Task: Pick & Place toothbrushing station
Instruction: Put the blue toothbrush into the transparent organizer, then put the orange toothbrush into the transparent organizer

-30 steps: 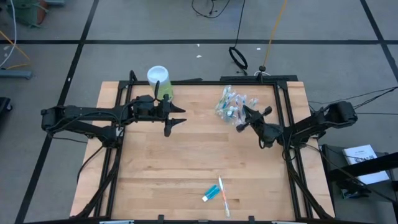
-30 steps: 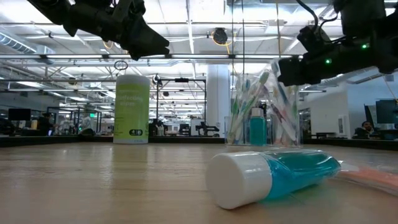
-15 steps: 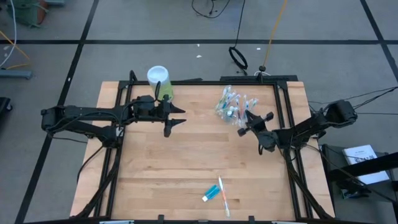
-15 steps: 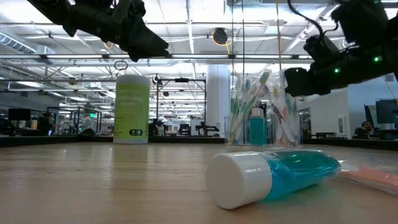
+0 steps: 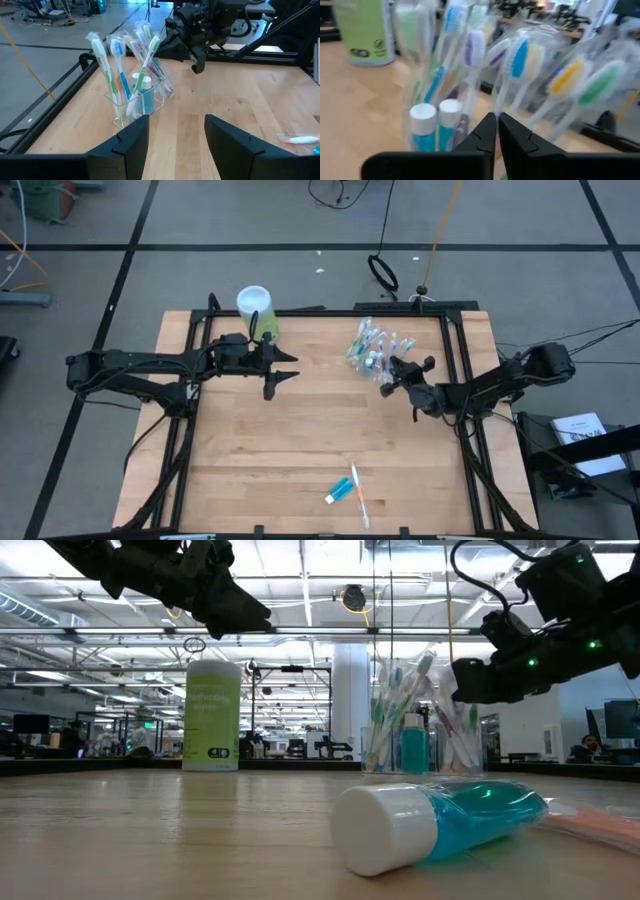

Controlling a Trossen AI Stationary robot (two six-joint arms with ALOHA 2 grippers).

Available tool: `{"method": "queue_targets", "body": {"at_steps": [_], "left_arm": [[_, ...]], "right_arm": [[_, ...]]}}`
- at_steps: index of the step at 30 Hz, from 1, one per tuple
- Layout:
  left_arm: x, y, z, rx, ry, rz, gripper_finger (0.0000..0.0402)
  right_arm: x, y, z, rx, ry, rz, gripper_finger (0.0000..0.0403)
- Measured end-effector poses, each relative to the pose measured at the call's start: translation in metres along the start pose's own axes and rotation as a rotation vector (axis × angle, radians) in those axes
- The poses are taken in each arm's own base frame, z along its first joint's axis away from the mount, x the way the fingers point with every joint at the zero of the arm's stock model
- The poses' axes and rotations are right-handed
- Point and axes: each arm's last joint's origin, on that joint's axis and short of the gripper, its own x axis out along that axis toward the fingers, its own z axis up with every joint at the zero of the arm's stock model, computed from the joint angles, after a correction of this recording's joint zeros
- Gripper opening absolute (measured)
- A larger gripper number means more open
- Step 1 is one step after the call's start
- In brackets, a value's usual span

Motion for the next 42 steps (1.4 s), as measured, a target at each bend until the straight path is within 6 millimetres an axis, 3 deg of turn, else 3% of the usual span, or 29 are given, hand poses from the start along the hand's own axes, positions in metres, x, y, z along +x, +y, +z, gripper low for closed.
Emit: {"method": "queue_targets", "body": {"at_steps": [7,15,19,27,31,35,42], "left_arm": [[0.0,0.0,0.0,0.0,0.003,0.0,0.0198],[0.0,-0.004,-0.001,-0.001,0.013,-0.015,0.0198],[0.001,-0.012,-0.001,0.011,0.013,-0.048,0.0198],[0.001,-0.027,0.0,0.04,0.01,-0.109,0.0198],[0.001,-0.031,0.0,0.059,0.008,-0.123,0.0198],[0.001,-0.031,0.0,0.105,0.004,-0.123,0.0198],[0.001,-0.031,0.001,0.102,-0.006,-0.115,0.0198]], "right_arm": [[-0.009,0.0,0.01,0.049,-0.033,0.034,0.0078],[-0.032,-0.002,0.035,0.047,-0.12,0.141,0.0139],[-0.047,-0.004,0.049,0.139,-0.171,0.233,0.0143],[-0.057,0.001,0.054,0.233,-0.183,0.533,0.0141],[-0.06,0.008,0.074,0.357,-0.199,0.678,0.0137],[-0.067,0.03,0.095,0.308,-0.179,0.796,0.0135],[-0.073,0.1,0.123,0.094,-0.005,0.804,0.0135]]}}
